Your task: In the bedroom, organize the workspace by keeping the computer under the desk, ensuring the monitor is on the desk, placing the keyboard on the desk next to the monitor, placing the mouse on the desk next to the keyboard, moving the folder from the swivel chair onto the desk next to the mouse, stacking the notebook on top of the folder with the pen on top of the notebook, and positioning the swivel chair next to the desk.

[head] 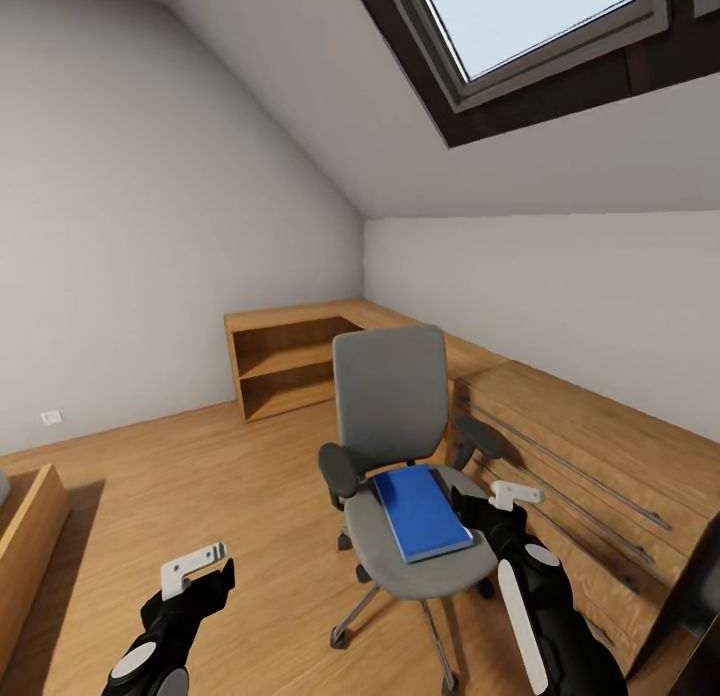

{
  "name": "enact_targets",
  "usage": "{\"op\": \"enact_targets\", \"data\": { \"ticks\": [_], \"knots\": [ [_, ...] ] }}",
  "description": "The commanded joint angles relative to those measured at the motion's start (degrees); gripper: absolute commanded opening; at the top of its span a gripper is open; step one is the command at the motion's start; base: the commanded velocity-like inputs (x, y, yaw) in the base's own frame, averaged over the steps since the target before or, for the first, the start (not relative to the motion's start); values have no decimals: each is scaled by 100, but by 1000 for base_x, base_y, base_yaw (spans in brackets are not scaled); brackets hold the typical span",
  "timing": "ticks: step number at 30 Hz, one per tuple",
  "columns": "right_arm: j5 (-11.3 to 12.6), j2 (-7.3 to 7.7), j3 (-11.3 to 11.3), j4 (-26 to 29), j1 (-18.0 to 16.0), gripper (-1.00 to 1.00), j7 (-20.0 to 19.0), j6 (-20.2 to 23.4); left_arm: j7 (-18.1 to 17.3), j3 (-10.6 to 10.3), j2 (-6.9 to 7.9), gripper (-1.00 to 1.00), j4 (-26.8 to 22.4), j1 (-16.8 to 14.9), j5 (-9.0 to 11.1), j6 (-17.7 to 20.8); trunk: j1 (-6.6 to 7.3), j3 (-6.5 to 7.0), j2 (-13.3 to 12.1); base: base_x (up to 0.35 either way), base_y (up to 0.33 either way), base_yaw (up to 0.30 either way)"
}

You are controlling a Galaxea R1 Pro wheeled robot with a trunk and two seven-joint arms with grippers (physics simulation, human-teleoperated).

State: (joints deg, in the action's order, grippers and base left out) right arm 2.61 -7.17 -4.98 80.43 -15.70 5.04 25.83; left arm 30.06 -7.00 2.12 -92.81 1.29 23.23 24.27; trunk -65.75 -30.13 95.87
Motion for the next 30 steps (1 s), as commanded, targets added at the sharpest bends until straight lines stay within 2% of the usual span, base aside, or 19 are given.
{"op": "enact_targets", "data": {
  "ticks": [1,28,30],
  "knots": [
    [28,-3,-3,8,-3,100,23,28,52,-15,6,100,-9,-3,50,8,-23,-24,45,0,0,0],
    [25,-3,-3,26,-3,100,23,28,53,-15,8,100,-9,-2,50,25,-616,-508,1127,0,0,0],
    [26,-3,-3,25,-3,100,23,28,53,-15,8,100,-9,-4,50,25,-616,-508,1127,0,0,0]
  ]
}}
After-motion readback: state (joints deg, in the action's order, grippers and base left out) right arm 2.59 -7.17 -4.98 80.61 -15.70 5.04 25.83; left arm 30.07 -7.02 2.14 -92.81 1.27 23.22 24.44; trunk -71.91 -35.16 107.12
